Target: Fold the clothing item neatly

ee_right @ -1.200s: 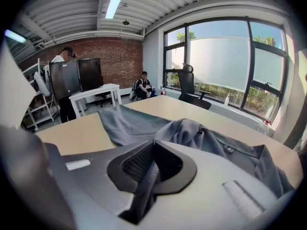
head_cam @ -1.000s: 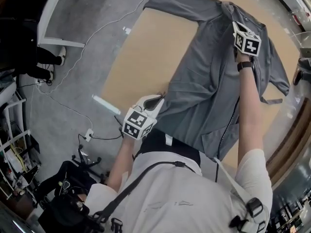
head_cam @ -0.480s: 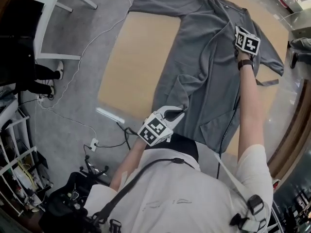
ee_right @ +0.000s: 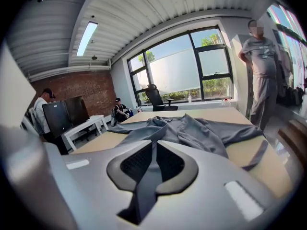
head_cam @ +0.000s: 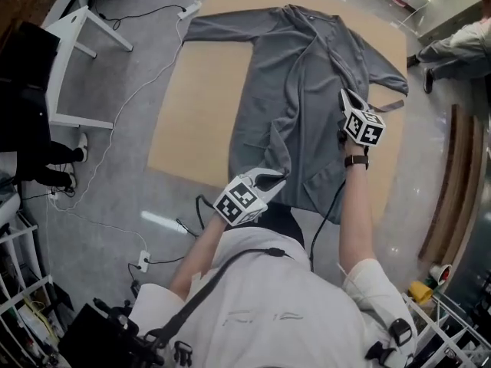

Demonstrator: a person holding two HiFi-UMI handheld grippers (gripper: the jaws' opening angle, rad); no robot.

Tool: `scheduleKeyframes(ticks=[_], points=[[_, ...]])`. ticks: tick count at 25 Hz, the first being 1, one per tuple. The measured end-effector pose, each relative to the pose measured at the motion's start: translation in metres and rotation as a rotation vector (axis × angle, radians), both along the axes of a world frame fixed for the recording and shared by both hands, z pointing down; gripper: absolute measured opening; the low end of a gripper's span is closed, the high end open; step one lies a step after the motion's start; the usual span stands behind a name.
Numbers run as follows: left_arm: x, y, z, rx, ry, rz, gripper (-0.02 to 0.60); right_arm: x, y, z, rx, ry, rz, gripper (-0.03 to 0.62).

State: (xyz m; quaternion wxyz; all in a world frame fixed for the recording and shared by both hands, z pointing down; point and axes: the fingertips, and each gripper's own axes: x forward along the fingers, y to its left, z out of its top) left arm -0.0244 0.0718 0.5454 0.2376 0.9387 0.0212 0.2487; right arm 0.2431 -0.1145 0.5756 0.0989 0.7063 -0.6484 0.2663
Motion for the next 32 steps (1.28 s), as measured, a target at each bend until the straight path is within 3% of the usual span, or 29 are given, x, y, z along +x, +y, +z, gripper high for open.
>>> scheduleKeyframes(ticks=[6,8,10,12,15,17,21,32], points=[[0.013,0.080,-0.003,0.032,-0.003,0.195,0.015,-0.022,0.116,-0.045,0.090,-0.067,0.091,0.032],[0.014,0.115,0.010,0.022,-0.036,0.269,0.015,-0.031,0.148,-0.052,0.114,-0.098,0.100,0.032],[0.016,0.135,0.032,0.039,-0.097,0.284,0.015,-0.042,0.169,-0.056,0.143,-0.144,0.096,0.034],[0.021,0.142,0.062,0.058,-0.173,0.235,0.015,-0.054,0.186,-0.055,0.163,-0.199,0.080,0.034],[0.028,0.142,0.104,0.012,-0.260,0.066,0.031,-0.078,0.215,-0.048,0.148,-0.263,0.011,0.038],[0.033,0.142,0.117,-0.046,-0.279,-0.052,0.126,-0.090,0.234,-0.047,0.134,-0.267,-0.045,0.046],[0.040,0.146,0.105,-0.056,-0.257,-0.209,0.141,-0.092,0.271,-0.050,0.139,-0.280,-0.084,0.049],[0.087,0.148,0.031,0.090,-0.133,-0.223,0.140,-0.053,0.323,-0.069,0.203,-0.241,-0.028,0.049]])
